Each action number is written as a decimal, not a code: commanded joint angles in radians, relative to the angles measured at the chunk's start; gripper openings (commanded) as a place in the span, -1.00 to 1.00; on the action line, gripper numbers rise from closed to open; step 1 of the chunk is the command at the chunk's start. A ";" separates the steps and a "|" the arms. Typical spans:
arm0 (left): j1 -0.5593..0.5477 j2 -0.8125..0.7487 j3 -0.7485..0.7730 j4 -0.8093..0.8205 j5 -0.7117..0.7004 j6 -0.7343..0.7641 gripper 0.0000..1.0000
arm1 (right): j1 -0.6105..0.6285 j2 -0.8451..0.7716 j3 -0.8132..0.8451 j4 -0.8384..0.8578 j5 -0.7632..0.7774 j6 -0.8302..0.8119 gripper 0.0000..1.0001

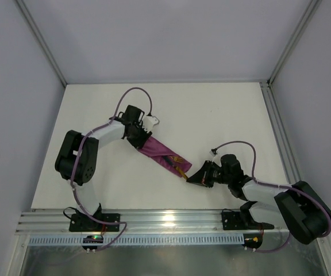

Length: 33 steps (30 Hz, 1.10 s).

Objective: Fold the napkin into a case and place the utensils inside
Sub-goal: Insert the knife into the folded napkin.

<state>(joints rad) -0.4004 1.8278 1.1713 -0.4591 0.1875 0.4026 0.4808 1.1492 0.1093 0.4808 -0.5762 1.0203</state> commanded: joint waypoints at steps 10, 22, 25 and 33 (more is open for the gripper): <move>-0.002 -0.004 -0.024 0.108 0.020 0.004 -0.47 | 0.008 0.196 0.208 -0.091 -0.114 -0.143 -0.93; -0.002 -0.036 -0.048 0.126 0.062 0.031 -0.48 | 0.041 0.340 0.317 -0.099 -0.129 -0.155 -0.93; -0.002 -0.045 -0.064 0.135 0.066 0.045 -0.46 | 0.062 0.377 0.362 -0.099 -0.128 -0.152 -0.92; -0.003 -0.062 -0.075 0.161 0.053 0.061 -0.39 | 0.084 0.468 0.447 -0.128 -0.131 -0.164 -0.93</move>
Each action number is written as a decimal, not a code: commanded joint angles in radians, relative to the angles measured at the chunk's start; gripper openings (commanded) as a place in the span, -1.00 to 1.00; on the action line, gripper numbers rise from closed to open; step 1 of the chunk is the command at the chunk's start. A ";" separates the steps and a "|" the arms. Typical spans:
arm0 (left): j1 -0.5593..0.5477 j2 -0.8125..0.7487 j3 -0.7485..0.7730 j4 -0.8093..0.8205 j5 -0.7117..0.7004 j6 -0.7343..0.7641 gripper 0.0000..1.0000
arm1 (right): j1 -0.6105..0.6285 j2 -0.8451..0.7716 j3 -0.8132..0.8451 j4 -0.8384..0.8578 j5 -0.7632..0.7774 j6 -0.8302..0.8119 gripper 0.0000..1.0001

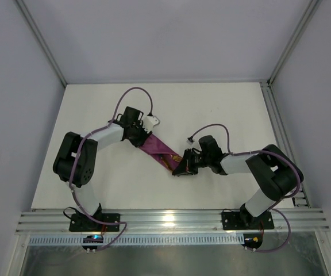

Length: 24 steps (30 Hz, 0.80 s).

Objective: Fold the napkin into a case and place the utensils inside
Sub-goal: Insert the knife into the folded napkin.

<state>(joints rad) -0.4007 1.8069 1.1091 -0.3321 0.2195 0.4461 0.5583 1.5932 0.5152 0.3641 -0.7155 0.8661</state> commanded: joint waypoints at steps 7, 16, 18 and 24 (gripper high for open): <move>-0.001 -0.043 -0.014 0.050 0.001 0.037 -0.34 | 0.005 0.091 0.098 -0.039 0.004 -0.032 -0.92; -0.001 -0.037 -0.025 0.057 -0.012 0.054 -0.40 | 0.006 0.086 0.151 -0.116 0.090 -0.061 -0.92; -0.001 -0.032 -0.026 0.062 -0.014 0.054 -0.41 | 0.008 0.083 0.166 -0.152 0.132 -0.076 -0.88; -0.001 -0.034 -0.028 0.057 -0.011 0.054 -0.41 | 0.009 0.070 0.184 -0.183 0.197 -0.094 -0.36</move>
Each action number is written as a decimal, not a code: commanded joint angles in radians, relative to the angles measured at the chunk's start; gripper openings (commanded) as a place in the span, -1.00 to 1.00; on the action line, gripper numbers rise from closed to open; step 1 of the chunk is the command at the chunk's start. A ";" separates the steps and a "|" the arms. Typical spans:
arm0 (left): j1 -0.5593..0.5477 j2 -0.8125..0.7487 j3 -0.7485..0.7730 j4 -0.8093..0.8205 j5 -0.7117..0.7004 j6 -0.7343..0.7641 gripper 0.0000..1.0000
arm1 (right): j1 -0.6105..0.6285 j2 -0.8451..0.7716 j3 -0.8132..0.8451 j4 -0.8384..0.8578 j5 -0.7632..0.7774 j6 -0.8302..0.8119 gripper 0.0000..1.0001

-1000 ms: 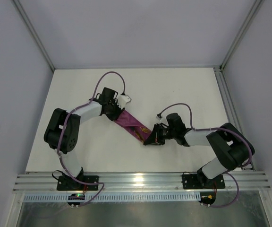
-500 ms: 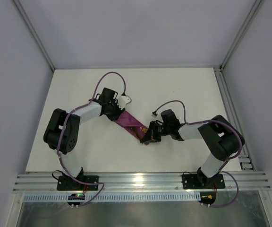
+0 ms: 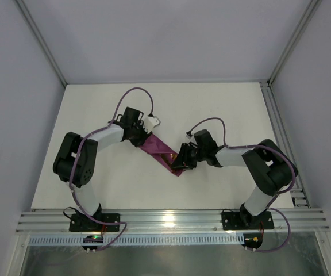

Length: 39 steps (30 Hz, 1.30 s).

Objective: Fold the napkin into a case and place the utensils inside
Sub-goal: Insert the knife into the folded napkin, then place the smaller rectangle-folded napkin at the corner of the board.

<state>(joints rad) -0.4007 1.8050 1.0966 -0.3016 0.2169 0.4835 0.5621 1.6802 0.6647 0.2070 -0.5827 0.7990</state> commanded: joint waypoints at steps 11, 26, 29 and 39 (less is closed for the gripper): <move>-0.001 -0.055 -0.023 0.010 -0.027 -0.003 -0.33 | 0.087 -0.261 0.101 -0.316 0.231 -0.124 -0.11; -0.001 -0.078 -0.006 -0.025 -0.031 -0.042 -0.24 | 0.065 -0.479 -0.203 -0.210 0.405 0.074 0.09; -0.001 -0.069 -0.001 -0.033 -0.034 -0.045 -0.24 | 0.061 -0.417 -0.214 -0.114 0.400 0.098 0.09; 0.002 -0.087 -0.027 -0.030 -0.062 -0.036 -0.23 | 0.021 -0.263 -0.261 0.081 0.411 0.158 -0.12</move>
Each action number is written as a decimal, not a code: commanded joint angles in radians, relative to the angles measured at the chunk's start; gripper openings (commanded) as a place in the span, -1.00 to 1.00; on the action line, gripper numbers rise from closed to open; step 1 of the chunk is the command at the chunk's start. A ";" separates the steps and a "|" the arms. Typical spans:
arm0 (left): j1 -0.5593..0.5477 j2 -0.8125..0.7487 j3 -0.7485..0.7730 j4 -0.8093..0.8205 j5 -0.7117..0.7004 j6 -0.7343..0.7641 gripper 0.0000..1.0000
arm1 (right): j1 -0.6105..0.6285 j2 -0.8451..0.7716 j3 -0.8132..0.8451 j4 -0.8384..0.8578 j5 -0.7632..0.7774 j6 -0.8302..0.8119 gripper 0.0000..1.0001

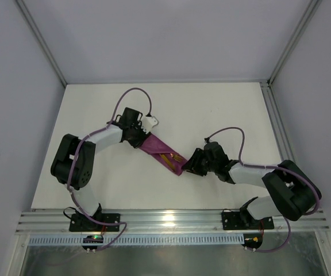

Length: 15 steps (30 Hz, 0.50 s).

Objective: Fold the napkin into a case and place the utensils inside
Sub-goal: Place the smaller rectangle-folded napkin at the corner of the board.

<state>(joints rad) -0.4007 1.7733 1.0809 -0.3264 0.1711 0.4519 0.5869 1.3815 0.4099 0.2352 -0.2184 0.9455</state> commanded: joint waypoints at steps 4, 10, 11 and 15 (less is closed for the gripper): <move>0.023 -0.063 -0.003 -0.007 -0.019 -0.015 -0.23 | -0.035 0.089 0.038 0.029 0.053 -0.007 -0.49; 0.063 -0.049 0.027 -0.026 -0.001 -0.027 -0.22 | -0.097 0.186 0.130 0.009 0.021 -0.062 -0.88; 0.065 -0.045 0.036 -0.030 0.001 -0.025 -0.22 | -0.120 0.214 0.144 0.004 0.014 -0.070 -0.92; 0.066 -0.031 0.057 -0.040 0.007 -0.025 -0.22 | -0.179 0.284 0.237 -0.052 0.001 -0.126 -0.92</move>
<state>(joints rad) -0.3374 1.7565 1.0889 -0.3584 0.1642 0.4438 0.4538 1.6085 0.5846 0.2539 -0.2531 0.8963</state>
